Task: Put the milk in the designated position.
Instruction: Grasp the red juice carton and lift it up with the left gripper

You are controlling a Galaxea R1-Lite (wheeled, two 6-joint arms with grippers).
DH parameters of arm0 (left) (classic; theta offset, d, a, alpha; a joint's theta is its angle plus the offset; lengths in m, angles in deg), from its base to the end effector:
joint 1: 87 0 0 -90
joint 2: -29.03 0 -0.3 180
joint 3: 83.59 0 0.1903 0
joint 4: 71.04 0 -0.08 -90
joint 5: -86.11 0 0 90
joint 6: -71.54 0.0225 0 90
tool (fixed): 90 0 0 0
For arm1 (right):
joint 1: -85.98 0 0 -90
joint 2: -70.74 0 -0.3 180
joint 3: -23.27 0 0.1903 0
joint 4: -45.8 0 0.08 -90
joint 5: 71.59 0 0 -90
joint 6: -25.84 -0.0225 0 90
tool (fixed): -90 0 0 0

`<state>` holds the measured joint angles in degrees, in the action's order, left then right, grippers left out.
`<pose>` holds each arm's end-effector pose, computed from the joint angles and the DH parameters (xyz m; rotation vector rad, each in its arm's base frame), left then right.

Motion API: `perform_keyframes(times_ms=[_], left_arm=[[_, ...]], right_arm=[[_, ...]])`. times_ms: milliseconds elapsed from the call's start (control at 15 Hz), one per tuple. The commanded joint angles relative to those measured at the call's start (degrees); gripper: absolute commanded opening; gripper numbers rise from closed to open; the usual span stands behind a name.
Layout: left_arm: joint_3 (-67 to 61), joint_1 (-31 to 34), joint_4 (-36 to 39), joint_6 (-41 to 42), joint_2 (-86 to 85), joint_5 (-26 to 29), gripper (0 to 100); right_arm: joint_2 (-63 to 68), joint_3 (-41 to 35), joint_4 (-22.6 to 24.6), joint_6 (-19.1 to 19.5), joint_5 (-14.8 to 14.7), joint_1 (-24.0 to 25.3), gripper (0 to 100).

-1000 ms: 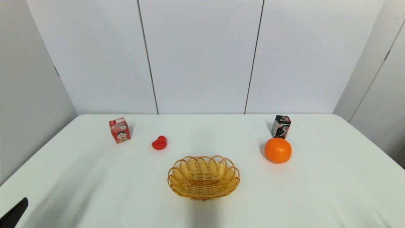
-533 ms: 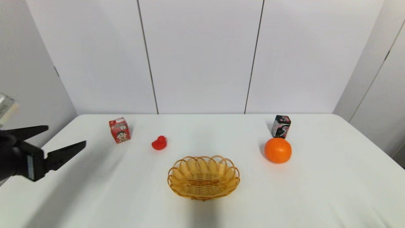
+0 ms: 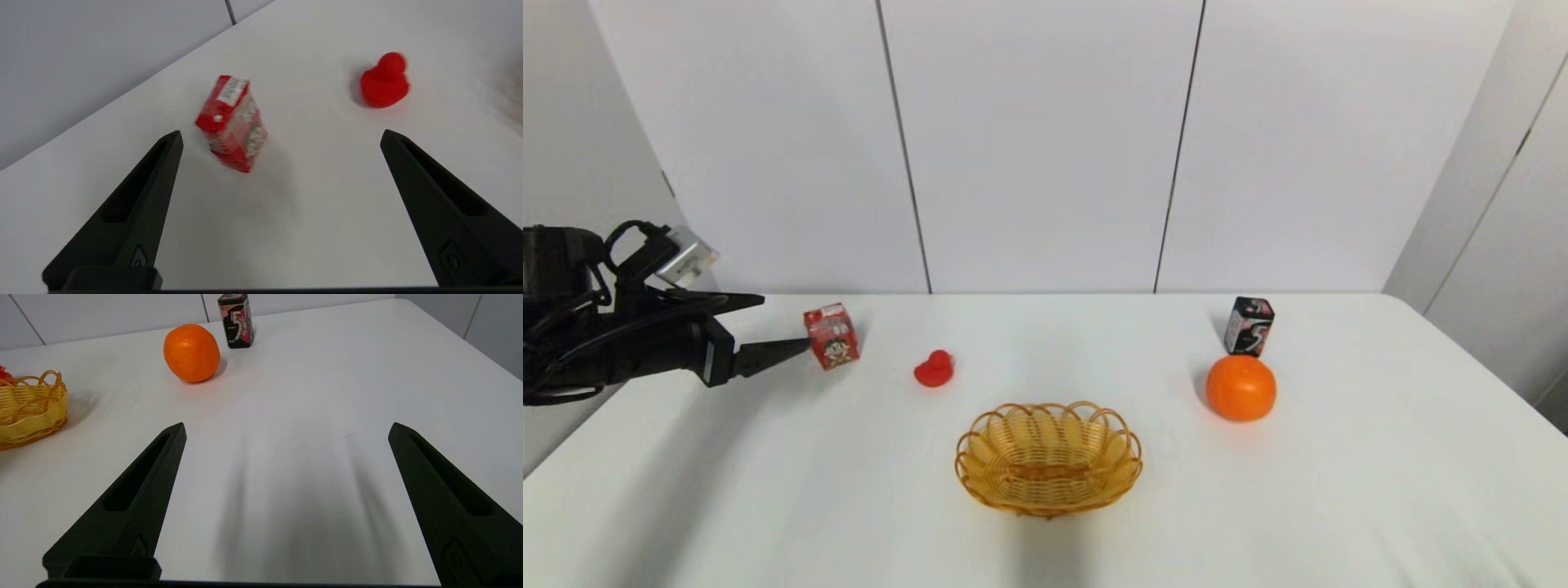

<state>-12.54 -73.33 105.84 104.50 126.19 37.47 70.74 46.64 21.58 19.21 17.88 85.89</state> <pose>0.2880 0.0548 0.1666 0.3165 0.3045 -0.5840 -0.0228 -0.0002 0.0740 0.1157 0.0142 -0.0117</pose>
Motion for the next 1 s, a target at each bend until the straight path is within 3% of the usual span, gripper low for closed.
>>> perform_keyframes(times_ms=[67,400,933,1000], left_arm=[[5.8,4.7,0.1,4.4,11.9,5.2,100],[11.7,3.6,0.0,5.4,19.0,9.7,100],[17.3,1.7,-0.3,5.1,23.5,9.8,100],[17.8,1.5,-0.3,5.1,23.9,9.8,0]], right_arm=[[0.1,0.0,0.0,0.0,0.0,0.0,100],[0.0,0.0,0.0,0.0,0.0,0.0,100],[0.1,0.0,0.0,0.0,0.0,0.0,100],[0.1,0.0,0.0,0.0,0.0,0.0,100]])
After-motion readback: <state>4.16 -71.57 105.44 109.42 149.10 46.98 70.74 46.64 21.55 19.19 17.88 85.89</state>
